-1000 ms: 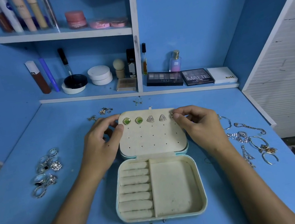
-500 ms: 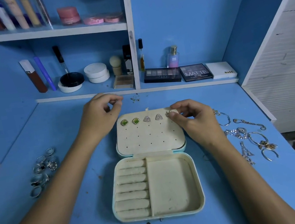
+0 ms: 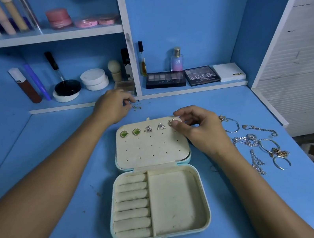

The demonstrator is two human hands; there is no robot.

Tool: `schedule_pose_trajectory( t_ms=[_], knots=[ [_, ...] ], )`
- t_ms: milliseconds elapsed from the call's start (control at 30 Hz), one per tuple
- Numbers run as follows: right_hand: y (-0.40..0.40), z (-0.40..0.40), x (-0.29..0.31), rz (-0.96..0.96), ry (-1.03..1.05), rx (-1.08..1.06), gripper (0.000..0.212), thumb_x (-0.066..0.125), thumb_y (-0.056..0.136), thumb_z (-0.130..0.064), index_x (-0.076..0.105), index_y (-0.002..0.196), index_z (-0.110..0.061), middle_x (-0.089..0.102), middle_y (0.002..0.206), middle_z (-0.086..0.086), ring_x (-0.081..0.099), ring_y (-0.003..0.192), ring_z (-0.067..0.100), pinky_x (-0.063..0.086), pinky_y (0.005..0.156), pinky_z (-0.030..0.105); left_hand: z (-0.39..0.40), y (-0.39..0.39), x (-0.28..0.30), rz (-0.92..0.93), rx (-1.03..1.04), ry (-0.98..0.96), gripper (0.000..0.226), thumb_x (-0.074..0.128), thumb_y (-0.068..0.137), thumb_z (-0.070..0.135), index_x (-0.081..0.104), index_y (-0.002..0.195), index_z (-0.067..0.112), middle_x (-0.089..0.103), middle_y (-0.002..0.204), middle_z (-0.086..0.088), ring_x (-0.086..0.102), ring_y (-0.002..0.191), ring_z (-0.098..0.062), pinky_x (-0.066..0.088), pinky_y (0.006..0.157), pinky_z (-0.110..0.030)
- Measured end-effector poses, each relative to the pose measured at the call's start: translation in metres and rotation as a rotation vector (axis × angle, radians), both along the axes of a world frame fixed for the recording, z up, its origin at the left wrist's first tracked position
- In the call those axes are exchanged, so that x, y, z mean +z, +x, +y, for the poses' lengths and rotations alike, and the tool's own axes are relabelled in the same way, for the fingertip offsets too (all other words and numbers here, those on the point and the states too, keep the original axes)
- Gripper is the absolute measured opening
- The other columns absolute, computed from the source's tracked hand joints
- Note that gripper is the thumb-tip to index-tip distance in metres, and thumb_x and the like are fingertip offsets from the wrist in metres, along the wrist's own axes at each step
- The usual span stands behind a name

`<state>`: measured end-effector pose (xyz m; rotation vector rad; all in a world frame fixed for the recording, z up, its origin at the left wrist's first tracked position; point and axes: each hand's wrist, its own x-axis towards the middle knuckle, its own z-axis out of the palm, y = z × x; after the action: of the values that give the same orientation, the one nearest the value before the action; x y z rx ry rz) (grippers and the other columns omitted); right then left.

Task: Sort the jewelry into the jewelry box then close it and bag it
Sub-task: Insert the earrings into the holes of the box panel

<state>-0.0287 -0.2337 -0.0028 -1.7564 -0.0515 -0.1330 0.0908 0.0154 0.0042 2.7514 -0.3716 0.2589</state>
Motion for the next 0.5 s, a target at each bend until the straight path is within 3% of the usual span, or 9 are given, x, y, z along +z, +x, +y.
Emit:
schedule_pose_trajectory(
  t_ms=[333,500],
  knots=[
    [0.0016,-0.0008,0.0015,-0.012,-0.029,0.013,0.015,0.08,0.084,-0.021,0.071,0.091,-0.032,0.065,0.081,-0.008,0.057,0.075,0.005,0.051,0.076,0.019,0.0009,-0.0015,0.0012,0.005,0.008,0.001,0.014,0.069,0.09,0.017,0.078,0.099,0.023,0.073,0.105,0.003,0.059,0.087,-0.014,0.051,0.085,-0.031],
    [0.0018,-0.0009,0.0011,-0.008,-0.031,0.014,0.014,0.08,0.084,-0.022,0.072,0.094,-0.029,0.066,0.082,-0.006,0.058,0.075,0.006,0.051,0.078,0.021,0.0007,-0.0034,0.0043,0.011,0.041,0.014,0.013,0.07,0.089,0.02,0.077,0.099,0.026,0.072,0.096,0.004,0.062,0.087,-0.015,0.05,0.083,-0.029]
  ],
)
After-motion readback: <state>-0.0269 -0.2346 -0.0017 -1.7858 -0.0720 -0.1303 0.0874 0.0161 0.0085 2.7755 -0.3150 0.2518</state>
